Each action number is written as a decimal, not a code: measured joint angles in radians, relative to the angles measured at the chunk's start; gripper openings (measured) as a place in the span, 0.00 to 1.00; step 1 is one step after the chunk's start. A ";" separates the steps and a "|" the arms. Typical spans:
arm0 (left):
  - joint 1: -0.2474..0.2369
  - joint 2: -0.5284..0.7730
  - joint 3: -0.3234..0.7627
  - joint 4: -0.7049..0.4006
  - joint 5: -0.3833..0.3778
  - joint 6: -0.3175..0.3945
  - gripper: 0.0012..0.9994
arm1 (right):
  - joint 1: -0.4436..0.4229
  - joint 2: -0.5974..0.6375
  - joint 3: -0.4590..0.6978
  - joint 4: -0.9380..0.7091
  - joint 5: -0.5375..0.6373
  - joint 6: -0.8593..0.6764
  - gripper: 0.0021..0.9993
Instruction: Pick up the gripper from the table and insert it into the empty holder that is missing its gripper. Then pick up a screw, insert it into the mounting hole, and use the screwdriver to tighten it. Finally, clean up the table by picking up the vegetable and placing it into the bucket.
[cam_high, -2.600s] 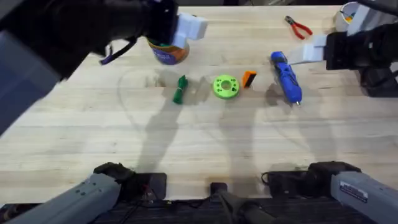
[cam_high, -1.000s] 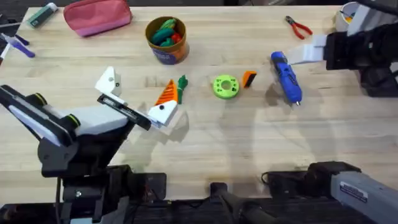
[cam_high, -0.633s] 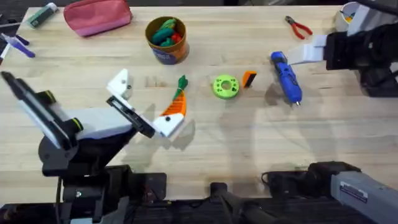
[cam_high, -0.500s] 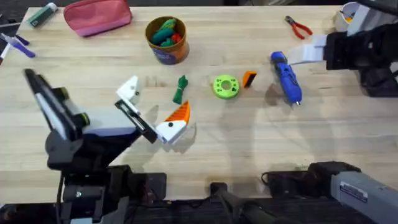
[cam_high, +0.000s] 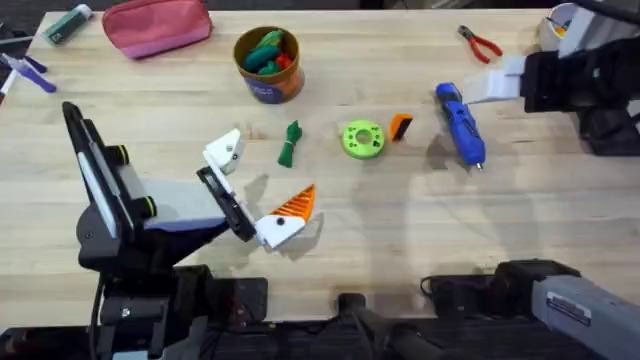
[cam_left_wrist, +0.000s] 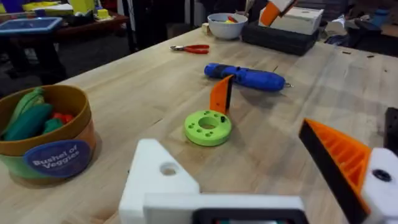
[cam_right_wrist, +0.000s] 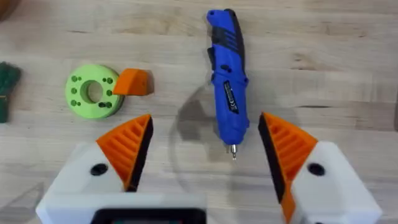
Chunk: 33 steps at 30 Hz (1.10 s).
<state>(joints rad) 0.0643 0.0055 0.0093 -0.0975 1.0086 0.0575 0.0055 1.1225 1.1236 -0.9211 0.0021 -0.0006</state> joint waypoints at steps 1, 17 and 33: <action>0.000 0.000 0.000 -0.001 0.006 0.003 0.99 | 0.000 0.000 0.000 0.000 0.000 0.000 0.99; 0.000 0.000 0.000 -0.014 0.088 0.014 0.99 | 0.000 0.000 0.000 0.000 0.000 0.000 0.99; 0.000 0.000 0.000 -0.015 0.098 0.015 0.99 | 0.000 0.000 0.000 0.000 0.000 0.000 0.99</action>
<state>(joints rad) 0.0643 0.0055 0.0093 -0.1127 1.1069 0.0723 0.0055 1.1225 1.1236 -0.9211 0.0021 -0.0006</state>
